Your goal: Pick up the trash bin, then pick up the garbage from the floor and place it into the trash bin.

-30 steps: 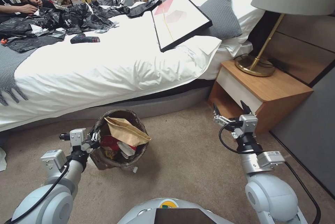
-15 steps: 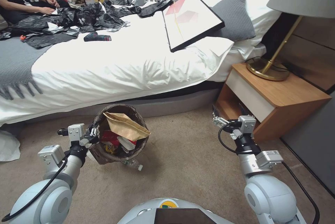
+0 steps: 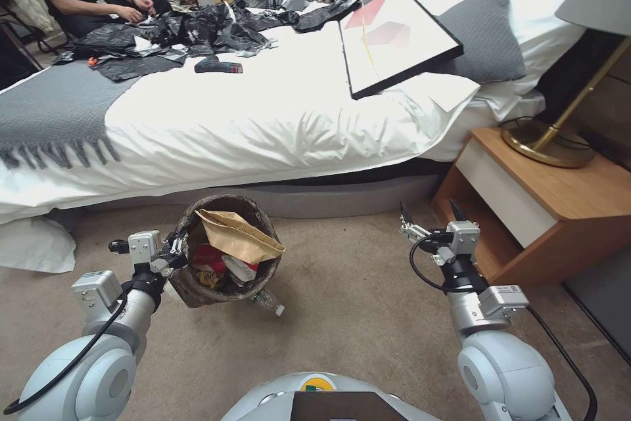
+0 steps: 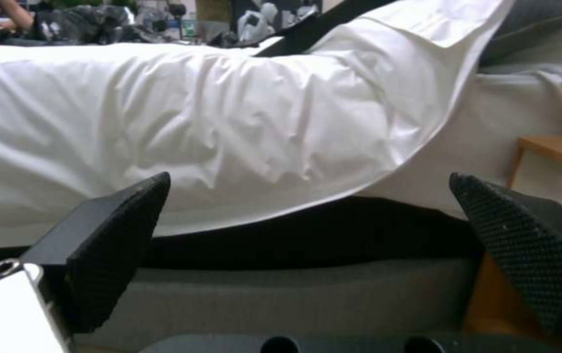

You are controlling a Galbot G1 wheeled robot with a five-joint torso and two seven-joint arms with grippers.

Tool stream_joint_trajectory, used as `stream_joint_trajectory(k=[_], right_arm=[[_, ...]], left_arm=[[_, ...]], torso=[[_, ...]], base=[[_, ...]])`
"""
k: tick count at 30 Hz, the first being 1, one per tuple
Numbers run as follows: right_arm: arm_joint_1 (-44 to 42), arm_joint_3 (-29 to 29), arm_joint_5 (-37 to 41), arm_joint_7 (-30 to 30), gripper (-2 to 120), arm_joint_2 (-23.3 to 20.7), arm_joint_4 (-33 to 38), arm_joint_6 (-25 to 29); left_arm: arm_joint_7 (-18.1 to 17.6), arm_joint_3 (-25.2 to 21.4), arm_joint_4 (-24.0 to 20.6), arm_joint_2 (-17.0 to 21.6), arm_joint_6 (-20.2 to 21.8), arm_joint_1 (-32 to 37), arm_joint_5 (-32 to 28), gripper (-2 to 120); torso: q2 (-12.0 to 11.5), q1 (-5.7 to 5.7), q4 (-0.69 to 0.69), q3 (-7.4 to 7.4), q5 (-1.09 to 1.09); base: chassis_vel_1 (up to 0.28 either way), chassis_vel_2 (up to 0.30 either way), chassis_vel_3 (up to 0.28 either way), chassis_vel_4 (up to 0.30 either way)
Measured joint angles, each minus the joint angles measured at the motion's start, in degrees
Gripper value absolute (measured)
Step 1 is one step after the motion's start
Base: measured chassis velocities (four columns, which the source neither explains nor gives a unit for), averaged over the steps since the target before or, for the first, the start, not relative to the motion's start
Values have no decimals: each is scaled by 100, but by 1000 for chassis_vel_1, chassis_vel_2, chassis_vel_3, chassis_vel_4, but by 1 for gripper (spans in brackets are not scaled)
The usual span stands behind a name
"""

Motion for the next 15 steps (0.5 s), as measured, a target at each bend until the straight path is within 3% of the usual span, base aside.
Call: stream_joint_trajectory(k=[15], right_arm=[[26,-65,-34,3,100,11,-80,16]], left_arm=[[1,-3,0,-16,-10,53,1,8]], torso=[[0,0,0,0,0]], base=[[64,63,71,67]])
